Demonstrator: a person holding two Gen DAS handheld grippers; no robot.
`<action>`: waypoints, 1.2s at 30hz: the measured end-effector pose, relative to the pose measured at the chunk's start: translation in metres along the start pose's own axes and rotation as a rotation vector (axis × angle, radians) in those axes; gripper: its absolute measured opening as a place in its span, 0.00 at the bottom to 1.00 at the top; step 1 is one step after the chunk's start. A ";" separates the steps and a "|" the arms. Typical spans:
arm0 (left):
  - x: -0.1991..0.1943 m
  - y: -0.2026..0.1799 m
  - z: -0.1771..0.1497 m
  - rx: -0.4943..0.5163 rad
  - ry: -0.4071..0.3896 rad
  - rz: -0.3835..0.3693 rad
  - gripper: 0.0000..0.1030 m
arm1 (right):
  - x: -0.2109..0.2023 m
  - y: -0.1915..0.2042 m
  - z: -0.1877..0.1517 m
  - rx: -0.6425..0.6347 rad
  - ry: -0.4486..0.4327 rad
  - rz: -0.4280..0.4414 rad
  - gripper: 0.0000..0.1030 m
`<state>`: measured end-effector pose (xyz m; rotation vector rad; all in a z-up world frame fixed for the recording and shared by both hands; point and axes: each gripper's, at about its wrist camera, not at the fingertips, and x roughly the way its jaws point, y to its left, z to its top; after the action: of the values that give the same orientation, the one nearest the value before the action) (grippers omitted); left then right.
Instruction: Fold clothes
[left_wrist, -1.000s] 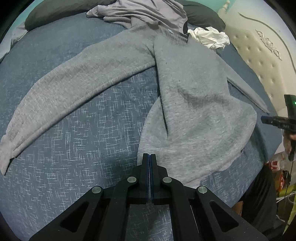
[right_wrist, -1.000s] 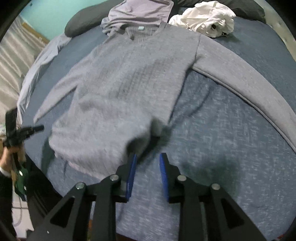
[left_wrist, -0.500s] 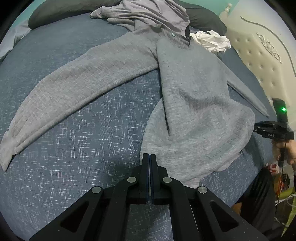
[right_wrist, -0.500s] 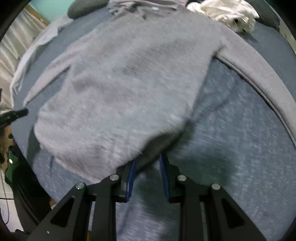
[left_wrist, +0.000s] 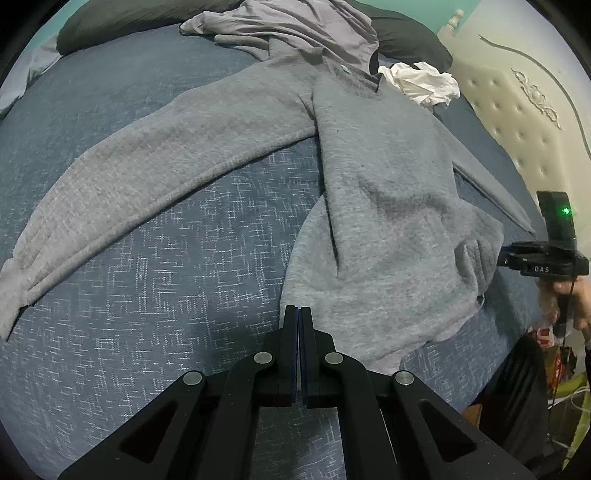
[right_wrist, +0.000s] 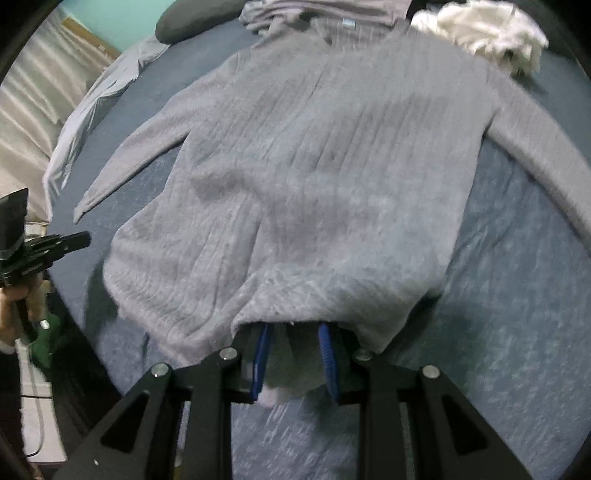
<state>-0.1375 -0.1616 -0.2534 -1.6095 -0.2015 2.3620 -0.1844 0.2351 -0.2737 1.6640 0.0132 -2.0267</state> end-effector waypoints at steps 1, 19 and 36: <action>0.001 0.001 0.000 -0.002 0.001 0.002 0.00 | 0.001 -0.002 -0.002 0.004 0.012 0.001 0.25; 0.003 0.013 -0.005 -0.022 0.001 -0.011 0.00 | 0.044 0.024 0.007 -0.001 0.105 -0.053 0.31; 0.005 0.016 -0.002 -0.024 -0.003 -0.019 0.00 | 0.031 0.021 -0.012 -0.086 0.196 -0.140 0.29</action>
<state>-0.1396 -0.1751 -0.2623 -1.6077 -0.2460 2.3572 -0.1686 0.2091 -0.2990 1.8445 0.2878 -1.9242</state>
